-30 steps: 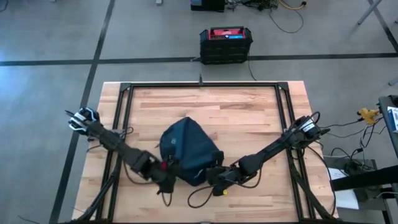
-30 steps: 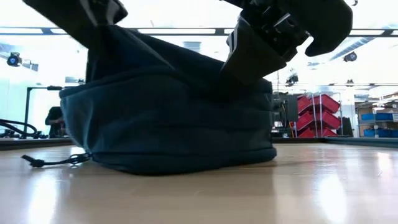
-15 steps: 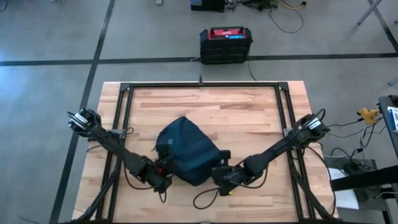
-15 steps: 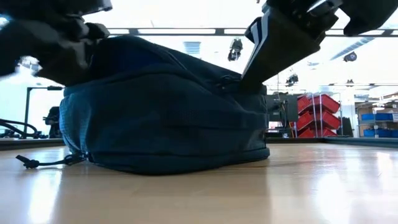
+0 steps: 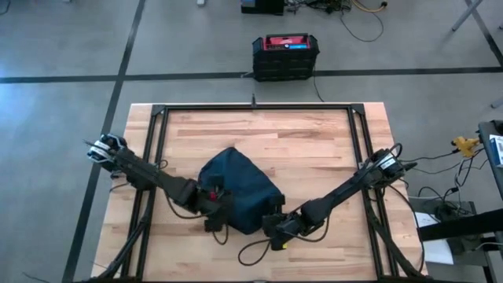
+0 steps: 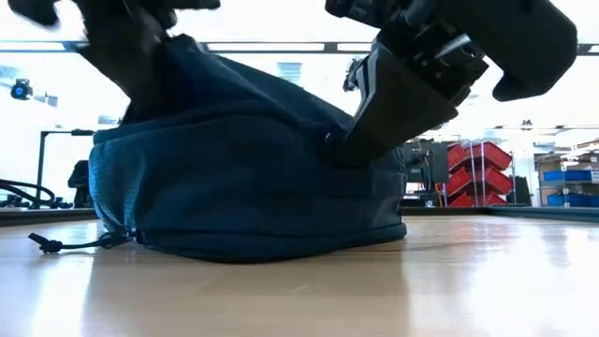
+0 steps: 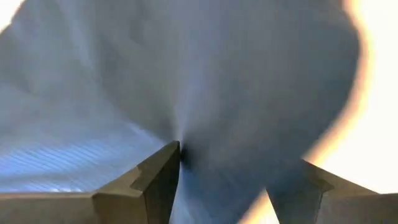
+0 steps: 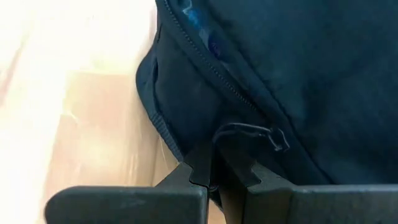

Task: Unpack backpack
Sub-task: Open the backpack

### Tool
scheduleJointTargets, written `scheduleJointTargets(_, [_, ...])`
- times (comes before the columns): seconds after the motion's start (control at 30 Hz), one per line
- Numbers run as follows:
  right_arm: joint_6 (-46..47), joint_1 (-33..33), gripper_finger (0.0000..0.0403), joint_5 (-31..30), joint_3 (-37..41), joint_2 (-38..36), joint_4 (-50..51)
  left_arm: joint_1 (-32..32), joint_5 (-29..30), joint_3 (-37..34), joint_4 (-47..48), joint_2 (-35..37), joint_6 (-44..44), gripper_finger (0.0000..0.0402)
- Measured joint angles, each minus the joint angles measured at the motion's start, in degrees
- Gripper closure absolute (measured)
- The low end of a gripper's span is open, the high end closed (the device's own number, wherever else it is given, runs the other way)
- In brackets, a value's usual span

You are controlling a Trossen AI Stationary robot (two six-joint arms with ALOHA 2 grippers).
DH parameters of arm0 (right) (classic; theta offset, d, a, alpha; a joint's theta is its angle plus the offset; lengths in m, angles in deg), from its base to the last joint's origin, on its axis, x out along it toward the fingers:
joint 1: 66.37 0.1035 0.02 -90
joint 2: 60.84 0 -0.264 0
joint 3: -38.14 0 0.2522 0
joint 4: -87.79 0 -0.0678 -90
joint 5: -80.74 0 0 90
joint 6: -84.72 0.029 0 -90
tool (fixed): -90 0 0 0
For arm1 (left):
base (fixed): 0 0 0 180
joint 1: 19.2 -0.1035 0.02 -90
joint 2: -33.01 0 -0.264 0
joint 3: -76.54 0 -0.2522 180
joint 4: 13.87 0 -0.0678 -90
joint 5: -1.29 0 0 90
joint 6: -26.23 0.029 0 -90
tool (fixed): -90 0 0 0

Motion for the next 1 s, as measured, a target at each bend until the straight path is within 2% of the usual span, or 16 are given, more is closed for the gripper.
scheduleJointTargets(0.07, [0.0, 0.0, 0.0403, 0.0, 0.0, -0.1, 0.5, 1.8, -2.7, 2.8, 4.1, 0.1, -4.2, 0.0202])
scheduleJointTargets(0.17, [0.0, 0.0, 0.0403, 0.0, 0.0, -0.1, 0.6, 5.3, -1.2, 4.4, 7.5, 0.1, -9.3, 0.0209])
scheduleJointTargets(0.3, [0.1, 0.0, 0.0403, -0.1, 0.0, -0.1, 0.5, 10.3, 7.3, 2.1, 8.4, 0.0, -14.6, 0.0221])
scheduleJointTargets(0.4, [0.1, 0.0, 0.0403, -0.1, 0.0, -0.1, 0.3, 12.2, 14.4, -2.4, 8.4, -0.2, -18.8, 0.023])
scheduleJointTargets(0.47, [0.2, 0.0, 0.0403, 0.0, 0.0, -0.1, -0.1, 12.2, 16.8, -6.3, 7.1, -0.3, -20.7, 0.0237])
scheduleJointTargets(0.6, [0.2, 0.0, 0.0403, 0.8, -0.1, 0.6, -1.6, 9.5, 20.2, -14.0, 2.7, -0.3, -20.1, 0.0249])
scheduleJointTargets(0.73, [-0.1, -0.5, 0.0403, 4.1, -0.9, 4.1, -8.3, 3.9, 24.4, -18.0, 1.9, -0.3, -14.3, 0.0259])
scheduleJointTargets(0.87, [-4.9, -1.3, 0.0403, 5.0, -6.3, 7.7, -10.7, -3.5, 29.6, -16.8, 2.3, 0.4, -3.3, 0.026])
scheduleJointTargets(0.93, [-6.9, -1.4, 0.0403, 5.1, -9.0, 8.2, -9.8, -6.9, 28.2, -14.6, 3.1, 0.9, 1.2, 0.0258])
scheduleJointTargets(1.0, [-8.6, -1.4, 0.0403, 4.9, -10.6, 8.1, -8.7, -9.2, 24.2, -12.0, 6.3, 1.5, 3.0, 0.0255])
